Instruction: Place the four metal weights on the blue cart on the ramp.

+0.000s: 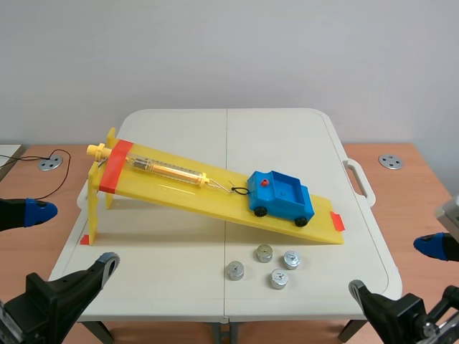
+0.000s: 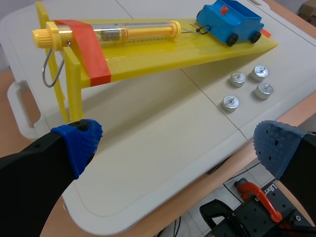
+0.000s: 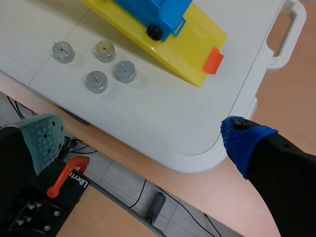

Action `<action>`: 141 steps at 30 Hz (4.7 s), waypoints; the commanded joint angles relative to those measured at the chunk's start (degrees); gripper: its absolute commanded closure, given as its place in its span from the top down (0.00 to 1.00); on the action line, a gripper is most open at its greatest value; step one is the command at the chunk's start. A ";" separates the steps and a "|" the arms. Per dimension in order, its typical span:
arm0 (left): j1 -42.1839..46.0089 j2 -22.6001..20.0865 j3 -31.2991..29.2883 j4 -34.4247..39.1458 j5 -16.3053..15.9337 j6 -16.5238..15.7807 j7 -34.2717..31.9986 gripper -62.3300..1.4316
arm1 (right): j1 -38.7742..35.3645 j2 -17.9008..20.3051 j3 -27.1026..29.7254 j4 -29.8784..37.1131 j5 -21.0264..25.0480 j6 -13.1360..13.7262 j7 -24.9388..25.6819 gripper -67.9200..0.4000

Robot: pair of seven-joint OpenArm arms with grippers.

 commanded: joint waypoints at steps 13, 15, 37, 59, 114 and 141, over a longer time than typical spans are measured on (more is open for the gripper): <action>1.22 0.31 -0.72 4.35 -4.24 -0.96 -5.97 0.48 | 6.64 2.49 -0.39 5.51 2.38 -1.84 0.63 0.97; 1.07 0.33 -0.72 4.33 -4.24 -0.96 -5.57 0.40 | 7.72 2.47 -2.16 5.51 2.38 -1.88 0.63 0.97; -3.48 8.68 -0.68 2.14 -4.22 -0.92 1.36 0.08 | 21.00 -6.58 -17.40 -1.53 -1.05 -1.86 -4.74 0.78; -5.46 9.97 -0.02 -1.22 -4.22 -0.94 2.69 0.07 | 33.53 -14.80 -27.43 -15.28 -9.97 -1.42 -5.31 0.62; -5.46 9.97 -0.02 -1.22 -4.24 -0.94 2.67 0.07 | 44.13 -22.97 -35.26 -32.44 -17.81 -2.32 -0.76 0.49; -5.46 9.97 -0.02 -1.22 -4.26 -0.94 2.69 0.07 | 44.15 -23.02 -35.26 -35.12 -18.01 -5.51 -2.32 0.21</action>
